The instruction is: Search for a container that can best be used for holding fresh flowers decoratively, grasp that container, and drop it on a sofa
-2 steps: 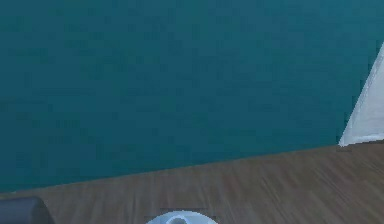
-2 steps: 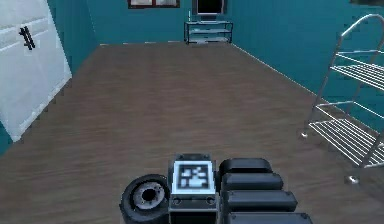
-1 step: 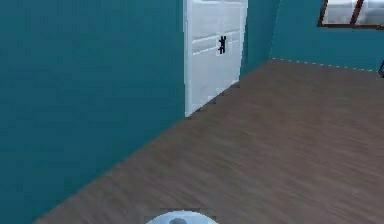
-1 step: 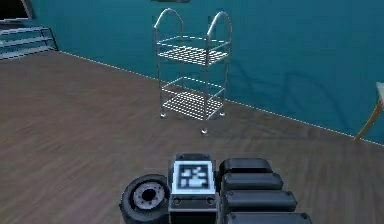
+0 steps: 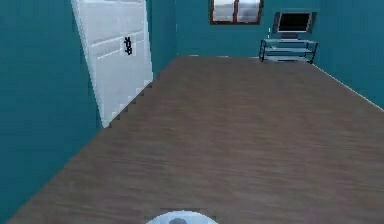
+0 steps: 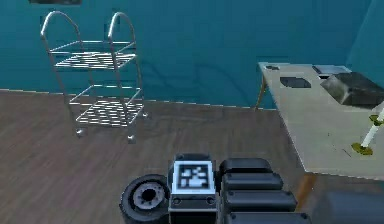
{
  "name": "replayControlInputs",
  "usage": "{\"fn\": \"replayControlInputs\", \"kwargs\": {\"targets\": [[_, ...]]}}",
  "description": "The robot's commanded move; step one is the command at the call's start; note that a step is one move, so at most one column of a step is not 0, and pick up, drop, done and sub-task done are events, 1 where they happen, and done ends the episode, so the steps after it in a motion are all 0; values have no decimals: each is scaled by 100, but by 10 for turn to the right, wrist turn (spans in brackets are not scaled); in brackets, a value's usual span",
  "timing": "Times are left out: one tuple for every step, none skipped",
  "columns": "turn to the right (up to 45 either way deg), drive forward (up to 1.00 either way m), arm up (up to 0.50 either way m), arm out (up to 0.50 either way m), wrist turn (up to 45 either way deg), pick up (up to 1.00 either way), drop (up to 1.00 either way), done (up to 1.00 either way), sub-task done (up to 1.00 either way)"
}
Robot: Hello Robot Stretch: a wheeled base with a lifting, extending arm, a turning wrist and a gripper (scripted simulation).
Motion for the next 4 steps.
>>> {"fn": "replayControlInputs", "kwargs": {"targets": [[-450, 0, 0, 0, 0, 0, 0, 0, 0], [-360, 0, 0, 0, 0, 0, 0, 0, 0], [450, 0, 0, 0, 0, 0, 0, 0, 0], [450, 0, 0, 0, 0, 0, 0, 0, 0]]}}
